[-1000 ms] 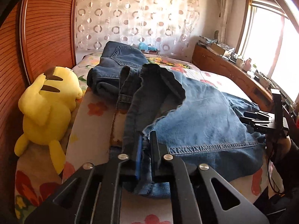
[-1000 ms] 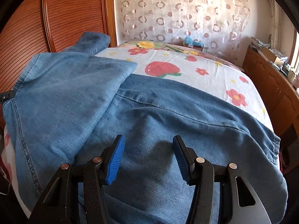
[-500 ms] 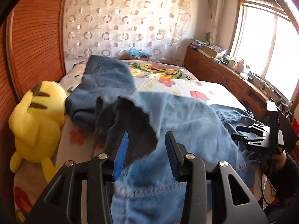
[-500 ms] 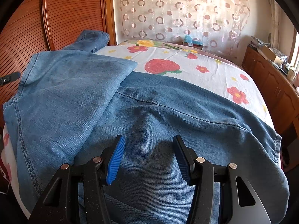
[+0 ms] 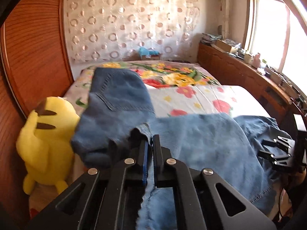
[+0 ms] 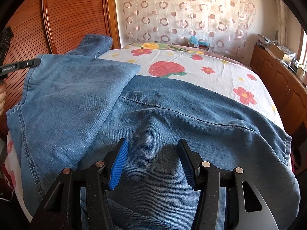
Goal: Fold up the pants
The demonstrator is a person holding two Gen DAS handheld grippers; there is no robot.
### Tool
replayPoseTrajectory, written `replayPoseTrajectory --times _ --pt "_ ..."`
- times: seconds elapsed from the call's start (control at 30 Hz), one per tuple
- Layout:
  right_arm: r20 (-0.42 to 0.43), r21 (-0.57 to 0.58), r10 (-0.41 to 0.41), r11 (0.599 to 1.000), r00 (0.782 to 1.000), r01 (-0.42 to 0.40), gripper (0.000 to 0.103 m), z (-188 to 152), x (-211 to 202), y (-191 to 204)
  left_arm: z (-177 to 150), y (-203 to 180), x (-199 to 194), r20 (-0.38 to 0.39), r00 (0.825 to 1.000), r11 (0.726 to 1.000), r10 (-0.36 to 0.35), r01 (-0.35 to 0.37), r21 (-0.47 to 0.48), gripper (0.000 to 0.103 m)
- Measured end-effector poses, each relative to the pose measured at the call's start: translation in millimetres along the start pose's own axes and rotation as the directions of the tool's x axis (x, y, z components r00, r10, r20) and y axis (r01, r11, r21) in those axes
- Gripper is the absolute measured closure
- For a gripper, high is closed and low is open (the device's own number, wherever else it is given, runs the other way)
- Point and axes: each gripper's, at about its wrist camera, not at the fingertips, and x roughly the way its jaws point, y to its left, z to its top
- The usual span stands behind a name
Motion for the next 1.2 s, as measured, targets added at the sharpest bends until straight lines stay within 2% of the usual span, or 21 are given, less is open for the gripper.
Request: replayPoseTrajectory --times 0.1,0.23,0.33,0.47,0.57,0.63,0.7,0.73,0.83,0.97,1.1,1.2 --pt "0.0 0.001 0.0 1.0 1.0 0.0 0.048 0 1 0 11 13 3 0.007 0.999 0.999 0.046 -0.046 0.001 0.097" --pt "0.001 0.003 0.001 1.0 1.0 -0.001 0.048 0 1 -1 16 22 10 -0.015 0.999 0.999 0.051 -0.051 0.01 0.097" --pt "0.001 0.004 0.001 1.0 1.0 -0.001 0.048 0 2 0 10 23 13 -0.033 0.998 0.999 0.047 -0.047 0.012 0.09" --pt "0.001 0.005 0.001 1.0 1.0 -0.001 0.048 0 2 0 3 22 9 -0.022 0.999 0.999 0.031 -0.031 0.008 0.075" --pt "0.001 0.005 0.001 1.0 1.0 -0.001 0.048 0 3 0 -3 20 0 0.005 1.0 1.0 0.004 -0.004 0.007 0.055" --pt "0.001 0.005 0.001 1.0 1.0 -0.001 0.048 0 3 -1 -8 15 -5 0.0 1.0 1.0 -0.021 0.021 0.014 0.05" --pt "0.001 0.005 0.0 1.0 1.0 0.0 0.048 0 3 -1 -11 9 -11 0.009 0.999 0.999 -0.038 0.037 0.02 0.028" --pt "0.001 0.006 0.0 1.0 1.0 0.0 0.048 0 3 -1 -14 4 -15 0.021 0.999 0.999 -0.047 0.047 0.024 0.024" --pt "0.002 0.006 0.001 1.0 1.0 -0.001 0.048 0 4 -1 -22 -8 -26 0.044 0.996 0.997 -0.075 0.074 0.027 0.024" --pt "0.001 0.005 0.0 1.0 1.0 0.0 0.048 0 4 -1 -32 -30 -35 0.062 0.996 0.997 -0.064 0.061 0.049 0.024" --pt "0.001 0.004 -0.001 1.0 1.0 0.001 0.048 -1 4 -2 -38 -51 -33 0.055 0.994 0.994 -0.095 0.092 0.056 0.024" --pt "0.001 0.004 -0.001 1.0 1.0 0.001 0.048 -1 5 -2 -43 -66 -27 0.043 0.995 0.994 -0.093 0.09 0.07 0.024"
